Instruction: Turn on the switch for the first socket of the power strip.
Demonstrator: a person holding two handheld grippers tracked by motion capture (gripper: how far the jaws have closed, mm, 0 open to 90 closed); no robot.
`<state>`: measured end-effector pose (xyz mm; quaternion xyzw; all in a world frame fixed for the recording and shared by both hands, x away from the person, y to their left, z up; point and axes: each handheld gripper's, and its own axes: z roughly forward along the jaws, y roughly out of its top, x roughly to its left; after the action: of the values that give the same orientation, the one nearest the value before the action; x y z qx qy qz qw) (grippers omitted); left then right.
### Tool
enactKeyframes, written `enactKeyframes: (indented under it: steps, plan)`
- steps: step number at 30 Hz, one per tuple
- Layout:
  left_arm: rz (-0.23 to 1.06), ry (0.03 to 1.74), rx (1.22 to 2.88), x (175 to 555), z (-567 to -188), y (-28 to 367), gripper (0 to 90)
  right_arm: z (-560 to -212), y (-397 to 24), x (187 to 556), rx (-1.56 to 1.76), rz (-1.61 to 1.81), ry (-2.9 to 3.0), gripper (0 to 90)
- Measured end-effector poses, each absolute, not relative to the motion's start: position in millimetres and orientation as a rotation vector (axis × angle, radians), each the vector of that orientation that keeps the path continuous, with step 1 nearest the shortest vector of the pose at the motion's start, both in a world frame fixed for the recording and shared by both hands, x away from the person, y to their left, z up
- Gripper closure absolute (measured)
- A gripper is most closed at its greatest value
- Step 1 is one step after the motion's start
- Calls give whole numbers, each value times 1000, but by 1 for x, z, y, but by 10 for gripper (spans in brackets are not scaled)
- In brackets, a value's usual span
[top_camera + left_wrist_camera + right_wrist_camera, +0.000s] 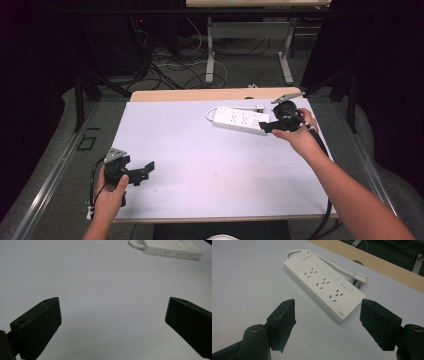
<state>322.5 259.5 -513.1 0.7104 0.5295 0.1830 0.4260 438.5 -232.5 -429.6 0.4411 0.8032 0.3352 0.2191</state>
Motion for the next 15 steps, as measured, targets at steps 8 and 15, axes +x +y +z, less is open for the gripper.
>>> enactKeyframes:
  steps: [8, 15]
  plan:
    - [454, 1323, 1777, 323, -513, 260, 3, -426, -225, 447, 1235, 903, 2235, 307]
    - [454, 1322, 1777, 323, -513, 260, 4, -423, -220, 456, 1238, 892, 2232, 331]
